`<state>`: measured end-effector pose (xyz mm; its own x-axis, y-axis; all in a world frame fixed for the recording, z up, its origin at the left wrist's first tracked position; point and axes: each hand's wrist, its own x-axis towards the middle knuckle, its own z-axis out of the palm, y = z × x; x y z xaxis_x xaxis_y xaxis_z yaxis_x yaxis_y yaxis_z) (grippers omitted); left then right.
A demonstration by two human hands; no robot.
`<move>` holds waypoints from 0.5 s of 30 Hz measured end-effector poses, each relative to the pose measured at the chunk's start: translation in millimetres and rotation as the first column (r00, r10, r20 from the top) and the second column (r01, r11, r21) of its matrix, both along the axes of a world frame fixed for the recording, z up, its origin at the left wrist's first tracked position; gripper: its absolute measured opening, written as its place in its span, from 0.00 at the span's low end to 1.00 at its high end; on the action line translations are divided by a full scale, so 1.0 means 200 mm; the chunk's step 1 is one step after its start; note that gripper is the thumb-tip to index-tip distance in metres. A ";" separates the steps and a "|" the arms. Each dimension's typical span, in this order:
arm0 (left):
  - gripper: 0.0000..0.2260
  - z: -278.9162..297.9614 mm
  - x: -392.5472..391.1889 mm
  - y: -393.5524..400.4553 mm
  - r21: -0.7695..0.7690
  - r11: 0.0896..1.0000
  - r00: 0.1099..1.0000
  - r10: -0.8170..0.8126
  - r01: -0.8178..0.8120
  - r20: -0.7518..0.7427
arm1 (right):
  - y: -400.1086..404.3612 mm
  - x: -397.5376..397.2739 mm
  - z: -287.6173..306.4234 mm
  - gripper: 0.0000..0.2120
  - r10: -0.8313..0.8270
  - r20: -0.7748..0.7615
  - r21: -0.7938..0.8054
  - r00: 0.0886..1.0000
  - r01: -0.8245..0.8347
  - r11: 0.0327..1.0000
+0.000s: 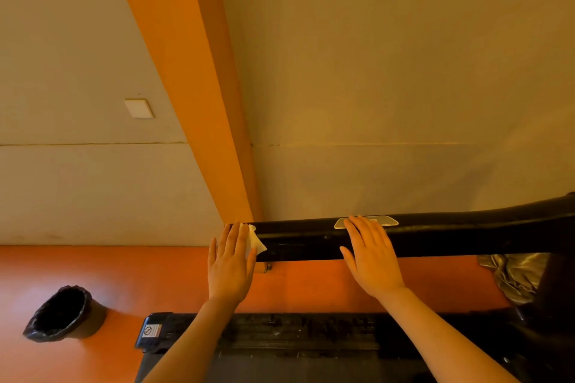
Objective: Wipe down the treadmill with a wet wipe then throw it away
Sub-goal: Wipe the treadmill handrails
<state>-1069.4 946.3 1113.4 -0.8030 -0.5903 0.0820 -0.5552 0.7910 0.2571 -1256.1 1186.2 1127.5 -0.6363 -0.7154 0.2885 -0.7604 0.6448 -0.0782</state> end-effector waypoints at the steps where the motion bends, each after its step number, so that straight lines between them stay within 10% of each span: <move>1: 0.31 -0.01 0.00 -0.01 -0.006 1.000 1.000 0.002 -0.002 -0.001 | 0.00 0.00 0.00 0.28 0.001 0.002 0.005 1.000 -0.002 1.000; 15: 0.33 0.03 -0.02 -0.07 0.058 0.995 0.997 0.078 -0.077 -0.008 | -0.01 0.01 0.01 0.27 -0.033 0.044 0.021 0.999 0.032 0.999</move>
